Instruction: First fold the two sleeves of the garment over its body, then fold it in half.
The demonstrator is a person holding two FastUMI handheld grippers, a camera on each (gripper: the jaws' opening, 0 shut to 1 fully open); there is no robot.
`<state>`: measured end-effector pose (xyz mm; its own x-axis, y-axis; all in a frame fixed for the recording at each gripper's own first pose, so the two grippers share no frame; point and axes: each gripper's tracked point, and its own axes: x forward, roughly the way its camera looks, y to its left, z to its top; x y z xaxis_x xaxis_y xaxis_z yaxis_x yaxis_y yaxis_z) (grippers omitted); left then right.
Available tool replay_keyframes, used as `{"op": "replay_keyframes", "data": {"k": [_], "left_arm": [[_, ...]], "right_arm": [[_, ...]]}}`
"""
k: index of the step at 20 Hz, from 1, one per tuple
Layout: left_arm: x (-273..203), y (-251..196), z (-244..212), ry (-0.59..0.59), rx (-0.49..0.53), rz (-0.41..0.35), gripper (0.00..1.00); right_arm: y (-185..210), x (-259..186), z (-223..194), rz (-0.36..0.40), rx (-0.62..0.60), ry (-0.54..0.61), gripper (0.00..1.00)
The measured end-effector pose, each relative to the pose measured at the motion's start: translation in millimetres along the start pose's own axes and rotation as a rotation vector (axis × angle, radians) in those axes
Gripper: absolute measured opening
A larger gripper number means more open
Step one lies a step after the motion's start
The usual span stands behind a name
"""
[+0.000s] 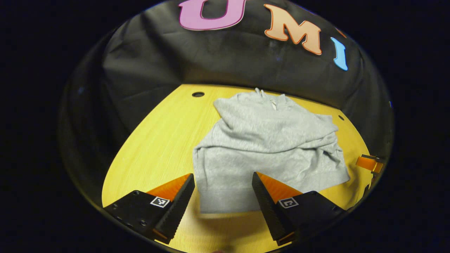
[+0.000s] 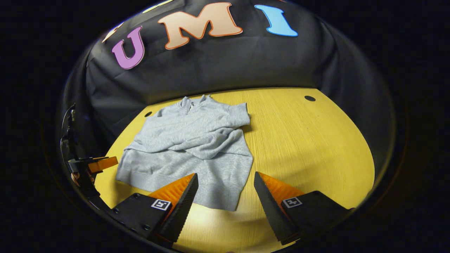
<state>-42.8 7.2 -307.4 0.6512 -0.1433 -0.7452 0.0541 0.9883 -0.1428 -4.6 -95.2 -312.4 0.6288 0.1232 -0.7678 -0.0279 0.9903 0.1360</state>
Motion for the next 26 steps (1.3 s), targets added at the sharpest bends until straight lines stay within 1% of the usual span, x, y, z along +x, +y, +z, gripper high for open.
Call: {"op": "replay_keyframes", "data": {"k": [1, 3, 4, 6, 7, 8, 9, 11, 12, 13, 14, 15, 16, 17, 18, 19, 20, 21, 22, 23, 24, 25, 26], "left_arm": [[3, 4, -8, 0.016, 0.001, 0.006, 0.96], [7, 8, -19, 0.038, 0.006, 0.013, 0.96], [10, 10, -26, 0.053, 0.008, 0.015, 0.96], [13, 10, -36, 0.079, 0.015, 0.014, 0.96], [16, 9, -37, 0.075, 0.021, 0.014, 0.96], [19, 8, -34, 0.06, 0.026, 0.014, 0.99], [18, 8, -38, 0.068, 0.025, 0.01, 0.97], [17, 8, -35, 0.05, 0.019, 0.008, 0.98], [17, 8, -38, 0.04, 0.023, 0.006, 0.97], [16, 8, -36, 0.022, 0.026, 0.005, 0.97], [17, 7, -37, 0.016, 0.024, 0.007, 0.96], [17, 7, -36, 0.004, 0.02, 0.009, 0.96], [18, 4, -37, 0.006, 0.02, 0.004, 0.94], [17, 1, -37, 0.006, 0.029, -0.004, 0.92], [19, -1, -36, 0.009, 0.037, -0.011, 0.83], [20, -4, -35, 0.009, 0.044, -0.019, 0.79], [20, -7, -34, 0.005, 0.04, -0.024, 0.68], [21, -9, -33, 0.003, 0.039, -0.029, 0.61], [22, -12, -33, -0.002, 0.038, -0.042, 0.52], [23, -13, -32, -0.003, 0.036, -0.045, 0.48], [24, -18, -31, -0.011, 0.036, -0.069, 0.37], [27, -23, -30, -0.018, 0.025, -0.092, 0.36], [24, -24, -27, -0.032, 0.007, -0.096, 0.08]], "right_arm": [[1, 3, -6, -0.006, -0.002, 0.016, 0.96], [0, 10, -17, -0.023, -0.011, 0.043, 0.96], [0, 13, -21, -0.03, -0.016, 0.054, 0.99], [-2, 17, -28, -0.048, -0.023, 0.073, 0.99], [-2, 20, -29, -0.055, -0.024, 0.079, 0.99], [-2, 23, -32, -0.06, -0.026, 0.089, 0.99], [-2, 25, -35, -0.064, -0.028, 0.097, 0.99], [-1, 31, -46, -0.069, -0.047, 0.131, 0.99], [-2, 34, -53, -0.081, -0.064, 0.157, 0.96], [-1, 35, -58, -0.09, -0.088, 0.176, 0.99], [1, 36, -53, -0.093, -0.102, 0.154, 0.96], [1, 34, -59, -0.097, -0.103, 0.168, 0.96], [1, 34, -56, -0.105, -0.091, 0.157, 0.96], [5, 35, -60, -0.104, -0.08, 0.174, 0.99], [8, 35, -60, -0.096, -0.087, 0.173, 0.94], [12, 35, -61, -0.084, -0.096, 0.186, 0.82], [16, 36, -60, -0.076, -0.103, 0.184, 0.7], [22, 38, -61, -0.058, -0.106, 0.2, 0.58], [28, 41, -61, -0.046, -0.097, 0.201, 0.48], [29, 39, -61, -0.052, -0.085, 0.209, 0.25], [29, 41, -61, -0.051, -0.088, 0.217, 0.17], [29, 43, -61, -0.05, -0.085, 0.23, 0.1], [31, 41, -62, -0.047, -0.08, 0.257, 0.08]]}}
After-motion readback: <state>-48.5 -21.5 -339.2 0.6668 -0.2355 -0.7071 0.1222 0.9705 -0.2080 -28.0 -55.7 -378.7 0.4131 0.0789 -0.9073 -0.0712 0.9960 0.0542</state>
